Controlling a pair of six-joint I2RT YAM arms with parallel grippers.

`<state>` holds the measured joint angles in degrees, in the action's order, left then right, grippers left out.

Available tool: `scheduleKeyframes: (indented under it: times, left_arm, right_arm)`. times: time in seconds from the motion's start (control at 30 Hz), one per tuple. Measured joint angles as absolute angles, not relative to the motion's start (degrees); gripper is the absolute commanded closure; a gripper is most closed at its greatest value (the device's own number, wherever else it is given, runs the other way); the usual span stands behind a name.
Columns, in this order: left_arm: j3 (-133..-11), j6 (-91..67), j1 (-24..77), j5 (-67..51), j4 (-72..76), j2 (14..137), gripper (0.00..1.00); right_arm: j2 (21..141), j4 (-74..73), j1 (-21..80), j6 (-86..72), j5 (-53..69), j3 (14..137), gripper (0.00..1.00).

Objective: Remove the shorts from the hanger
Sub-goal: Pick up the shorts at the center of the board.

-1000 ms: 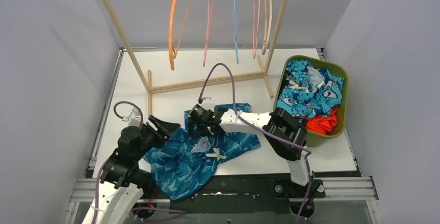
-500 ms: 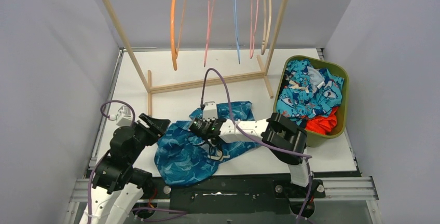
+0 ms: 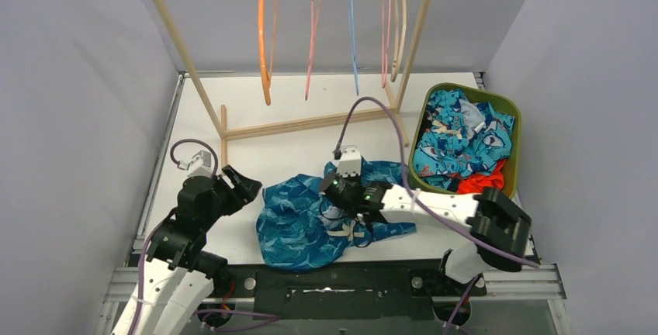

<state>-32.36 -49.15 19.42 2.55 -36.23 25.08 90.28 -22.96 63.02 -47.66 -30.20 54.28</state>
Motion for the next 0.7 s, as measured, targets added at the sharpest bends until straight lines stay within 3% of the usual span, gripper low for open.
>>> scheduleKeyframes:
  times: [0.33, 0.7]
  left_arm:
    - [-32.53, -42.11, 19.42, 2.87, -34.68, 27.53, 0.32]
    - [-32.08, -33.43, 19.40, 6.09, -31.44, 27.77, 0.28]
  right_arm:
    - [65.54, -12.14, 61.21, -42.13, -30.06, 48.34, 1.00]
    - [49.98, -11.51, 57.98, -38.96, -31.42, 45.28, 1.00]
